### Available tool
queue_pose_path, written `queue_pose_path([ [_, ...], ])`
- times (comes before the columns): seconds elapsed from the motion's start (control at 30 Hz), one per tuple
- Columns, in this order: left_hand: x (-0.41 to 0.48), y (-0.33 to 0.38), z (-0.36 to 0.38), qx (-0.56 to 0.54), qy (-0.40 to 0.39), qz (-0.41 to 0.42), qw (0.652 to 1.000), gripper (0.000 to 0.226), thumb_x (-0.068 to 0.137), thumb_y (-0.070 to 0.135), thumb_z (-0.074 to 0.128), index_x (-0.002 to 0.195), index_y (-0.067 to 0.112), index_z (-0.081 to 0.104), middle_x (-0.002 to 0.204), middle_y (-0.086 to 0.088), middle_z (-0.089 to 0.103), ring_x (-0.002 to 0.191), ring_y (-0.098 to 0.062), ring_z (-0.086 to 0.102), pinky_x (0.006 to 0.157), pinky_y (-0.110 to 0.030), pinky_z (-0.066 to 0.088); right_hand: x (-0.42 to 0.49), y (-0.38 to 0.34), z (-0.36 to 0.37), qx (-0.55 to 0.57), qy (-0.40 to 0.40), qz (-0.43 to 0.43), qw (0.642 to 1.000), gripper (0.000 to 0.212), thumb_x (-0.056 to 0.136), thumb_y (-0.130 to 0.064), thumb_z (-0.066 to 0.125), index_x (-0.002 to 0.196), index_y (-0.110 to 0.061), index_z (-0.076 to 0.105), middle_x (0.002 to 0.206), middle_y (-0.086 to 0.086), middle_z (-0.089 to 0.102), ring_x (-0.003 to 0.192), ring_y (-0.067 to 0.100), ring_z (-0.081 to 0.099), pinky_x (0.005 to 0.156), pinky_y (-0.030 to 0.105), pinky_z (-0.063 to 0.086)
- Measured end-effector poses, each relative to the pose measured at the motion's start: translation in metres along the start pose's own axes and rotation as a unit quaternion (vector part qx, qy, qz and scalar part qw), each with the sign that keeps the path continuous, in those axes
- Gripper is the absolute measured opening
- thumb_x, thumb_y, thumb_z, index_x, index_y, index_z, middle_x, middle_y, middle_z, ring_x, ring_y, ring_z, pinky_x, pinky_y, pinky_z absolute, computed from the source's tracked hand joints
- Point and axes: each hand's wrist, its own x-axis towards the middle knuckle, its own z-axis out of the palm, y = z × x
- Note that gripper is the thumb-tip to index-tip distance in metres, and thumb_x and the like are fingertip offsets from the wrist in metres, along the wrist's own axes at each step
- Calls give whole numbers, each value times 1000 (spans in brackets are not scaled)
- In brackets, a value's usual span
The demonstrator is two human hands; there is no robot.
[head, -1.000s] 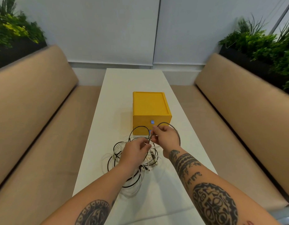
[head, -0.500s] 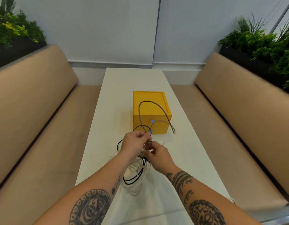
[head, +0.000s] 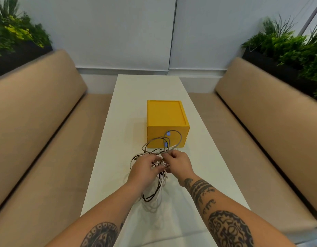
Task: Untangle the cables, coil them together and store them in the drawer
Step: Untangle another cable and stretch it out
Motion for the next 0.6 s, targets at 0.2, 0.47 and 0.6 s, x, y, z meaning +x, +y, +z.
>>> queue_pose_path([
  [0.2,3,2,-6,102,32,16,994,26,83,41,72,108,35,69,108,15,66,111,-14,54,92,-38,47,-1,-1,-1,47,10,38,998,28,97,-23,58,84,0,64,74,10,65,71,24,57,66,38,45],
  [0.47,-7,-12,0,116,4,-55,992,37,84,44,68,120,40,59,125,21,60,124,-8,51,91,-39,34,7,-27,-17,73,6,30,997,29,106,-30,42,90,-12,60,81,8,70,77,24,67,66,35,49],
  [0.6,-2,-5,-3,28,16,-14,999,36,85,43,70,120,35,61,115,19,63,108,-10,59,92,-38,48,9,-22,-18,54,-1,39,998,28,105,-31,44,92,-13,61,79,5,71,82,23,68,72,39,49],
])
